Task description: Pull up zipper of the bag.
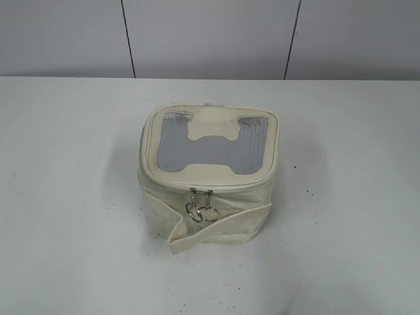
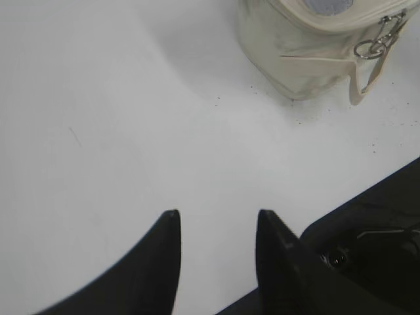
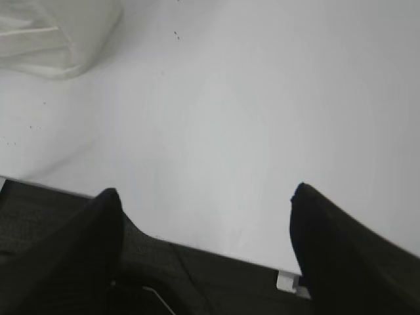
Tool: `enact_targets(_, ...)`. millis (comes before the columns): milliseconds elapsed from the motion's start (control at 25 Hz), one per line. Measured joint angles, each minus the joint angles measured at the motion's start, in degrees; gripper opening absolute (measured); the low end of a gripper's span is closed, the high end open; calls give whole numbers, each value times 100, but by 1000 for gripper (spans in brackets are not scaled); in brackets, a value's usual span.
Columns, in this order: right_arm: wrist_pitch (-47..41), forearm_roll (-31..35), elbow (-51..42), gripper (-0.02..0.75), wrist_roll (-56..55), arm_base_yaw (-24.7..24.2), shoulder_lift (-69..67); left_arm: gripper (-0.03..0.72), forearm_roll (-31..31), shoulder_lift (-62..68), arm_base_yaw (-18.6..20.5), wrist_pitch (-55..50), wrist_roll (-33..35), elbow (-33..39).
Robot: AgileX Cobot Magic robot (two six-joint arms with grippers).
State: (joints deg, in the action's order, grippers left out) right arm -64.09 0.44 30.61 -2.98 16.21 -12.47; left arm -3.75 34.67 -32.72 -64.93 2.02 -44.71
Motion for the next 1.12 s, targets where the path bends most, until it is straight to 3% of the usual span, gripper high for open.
enact_targets(280,319,0,-189,587,-6,0,634,297,-7,-2265,0,354,-4,1366)
enact_targets(480,347,0,-186,587,-6,0,635,297,-63,-2886,0,407,-13,1411)
enact_targets(1120,353,0,-193,587,-6,0,635,297,-86,-2910,0,407,-18,1411)
